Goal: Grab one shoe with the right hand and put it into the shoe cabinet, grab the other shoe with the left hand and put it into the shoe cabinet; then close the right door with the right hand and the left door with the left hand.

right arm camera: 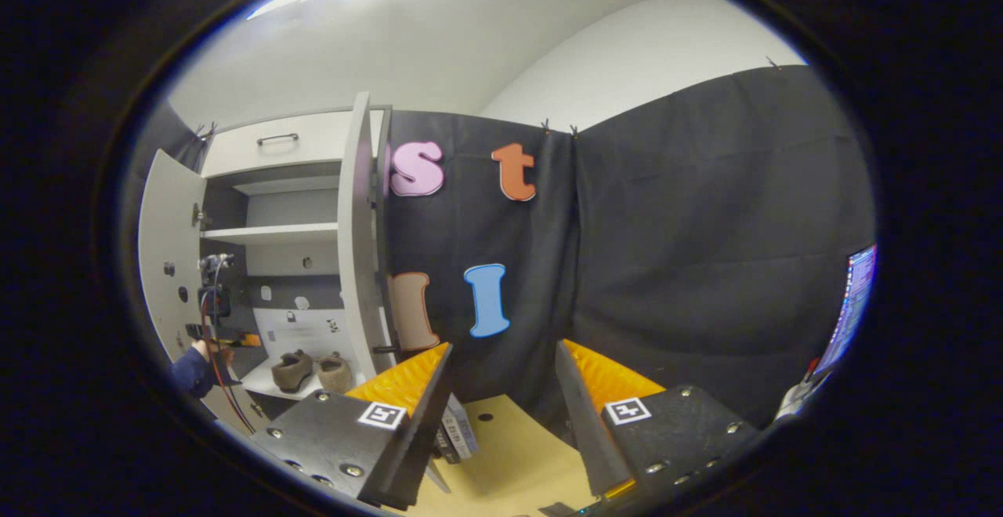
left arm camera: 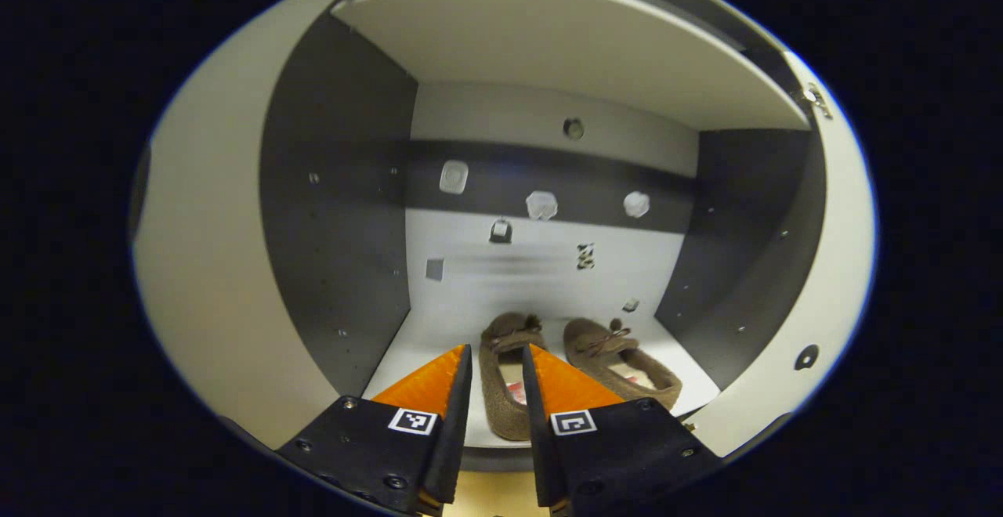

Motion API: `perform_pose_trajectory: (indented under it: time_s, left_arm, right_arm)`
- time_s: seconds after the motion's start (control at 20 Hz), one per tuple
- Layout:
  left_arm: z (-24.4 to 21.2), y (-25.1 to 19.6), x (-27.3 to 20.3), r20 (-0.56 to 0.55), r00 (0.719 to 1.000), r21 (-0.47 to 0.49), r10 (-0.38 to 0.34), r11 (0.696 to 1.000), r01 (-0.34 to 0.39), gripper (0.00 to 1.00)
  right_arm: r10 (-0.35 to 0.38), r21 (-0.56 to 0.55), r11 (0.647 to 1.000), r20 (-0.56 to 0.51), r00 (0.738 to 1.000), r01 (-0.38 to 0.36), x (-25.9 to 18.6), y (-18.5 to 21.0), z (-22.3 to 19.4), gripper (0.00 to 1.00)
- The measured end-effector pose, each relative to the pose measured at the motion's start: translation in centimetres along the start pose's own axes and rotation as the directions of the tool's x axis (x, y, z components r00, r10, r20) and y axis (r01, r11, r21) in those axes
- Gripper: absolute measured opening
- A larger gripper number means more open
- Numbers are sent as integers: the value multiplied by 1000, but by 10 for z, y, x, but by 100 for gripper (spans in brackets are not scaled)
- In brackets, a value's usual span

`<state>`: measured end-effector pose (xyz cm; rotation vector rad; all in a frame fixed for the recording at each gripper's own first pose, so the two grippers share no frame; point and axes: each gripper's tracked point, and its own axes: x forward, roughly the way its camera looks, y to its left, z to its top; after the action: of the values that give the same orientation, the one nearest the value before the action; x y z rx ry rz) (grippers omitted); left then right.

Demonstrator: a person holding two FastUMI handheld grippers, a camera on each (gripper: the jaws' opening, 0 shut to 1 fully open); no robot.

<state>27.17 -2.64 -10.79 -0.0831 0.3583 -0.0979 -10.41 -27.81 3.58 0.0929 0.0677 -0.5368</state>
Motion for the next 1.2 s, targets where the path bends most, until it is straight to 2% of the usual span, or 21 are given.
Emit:
perform_pose_trajectory:
  time_s: [0.4, 0.6, 0.7, 0.8, 0.9, 0.95, 1.0, 1.2]
  left_arm:
    - [85, 5, -108, 202, 978, 28, -57, 998, 53, 38]
    - [115, -1, -168, 300, 949, 32, -99, 995, 93, 39]
    - [114, -5, -190, 304, 945, 55, -125, 992, 114, 31]
    - [107, -12, -206, 293, 943, 64, -156, 988, 143, 48]
    - [96, -16, -222, 281, 943, 67, -179, 984, 167, 52]
    - [92, -18, -229, 284, 938, 76, -197, 980, 183, 53]
    - [87, -20, -233, 282, 936, 86, -210, 977, 194, 62]
    - [73, -10, -247, 275, 942, 72, -191, 981, 178, 91]
  right_arm:
    - [119, -8, 993, -30, 992, -120, 34, 43, -11, 77]
    - [168, 4, 986, -48, 985, -168, 50, 62, -23, 77]
    - [186, 12, 983, -56, 981, -186, 55, 69, -28, 77]
    - [200, 25, 980, -57, 978, -199, 61, 74, -32, 75]
    - [209, 35, 978, -61, 976, -207, 64, 75, -37, 74]
    - [215, 40, 976, -65, 974, -213, 65, 77, -39, 77]
    - [221, 45, 975, -67, 973, -219, 68, 78, -41, 75]
    - [235, 58, 971, -75, 969, -231, 73, 82, -48, 77]
